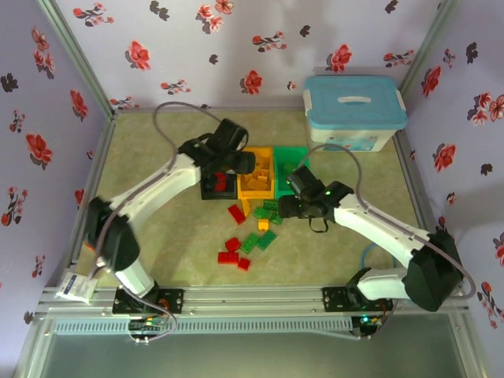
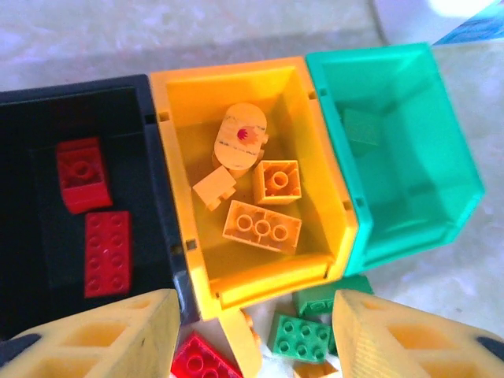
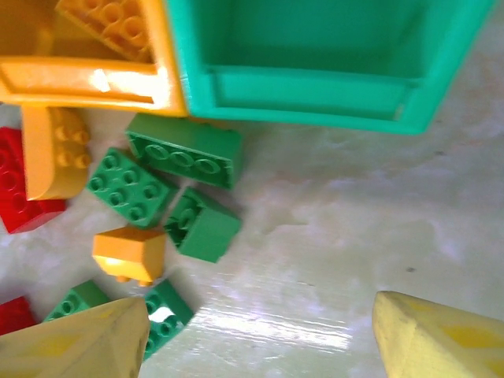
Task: Sort the legos into containers by color
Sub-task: Place the lego in the container, then pick up the lego from the center of the table.
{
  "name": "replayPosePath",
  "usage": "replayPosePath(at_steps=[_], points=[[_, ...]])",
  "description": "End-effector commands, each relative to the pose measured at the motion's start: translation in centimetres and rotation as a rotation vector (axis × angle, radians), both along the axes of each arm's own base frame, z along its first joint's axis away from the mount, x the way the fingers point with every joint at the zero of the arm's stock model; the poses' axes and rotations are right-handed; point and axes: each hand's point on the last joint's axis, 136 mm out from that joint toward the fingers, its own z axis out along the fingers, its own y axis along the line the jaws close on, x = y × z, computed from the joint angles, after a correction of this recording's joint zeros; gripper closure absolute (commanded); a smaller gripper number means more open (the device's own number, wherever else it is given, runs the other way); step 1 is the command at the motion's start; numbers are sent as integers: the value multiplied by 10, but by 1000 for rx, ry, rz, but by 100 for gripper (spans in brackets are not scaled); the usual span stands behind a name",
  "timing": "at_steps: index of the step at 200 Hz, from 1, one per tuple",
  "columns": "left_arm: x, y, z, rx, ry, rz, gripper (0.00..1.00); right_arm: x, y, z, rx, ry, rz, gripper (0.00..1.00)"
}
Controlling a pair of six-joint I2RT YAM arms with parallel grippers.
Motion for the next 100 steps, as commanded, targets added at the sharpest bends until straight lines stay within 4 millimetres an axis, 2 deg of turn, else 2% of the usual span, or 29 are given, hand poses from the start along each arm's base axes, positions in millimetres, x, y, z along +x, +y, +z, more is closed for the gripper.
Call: replayPosePath(at_steps=[1,32,53,78,100], points=[[-19,20,0,-24,-30,26,45,5,31,2,30,-3,34,25],[-56,59,-35,2,29,85,45,2,63,-19,1,61,69,28],[-79,82,-59,3,71,137,46,-1,77,-35,-28,101,64,31],[-100,104,-78,-6,99,193,46,-9,89,-52,-69,138,62,35],[-112,116,-91,-18,116,225,46,-18,98,-64,-104,157,66,38]])
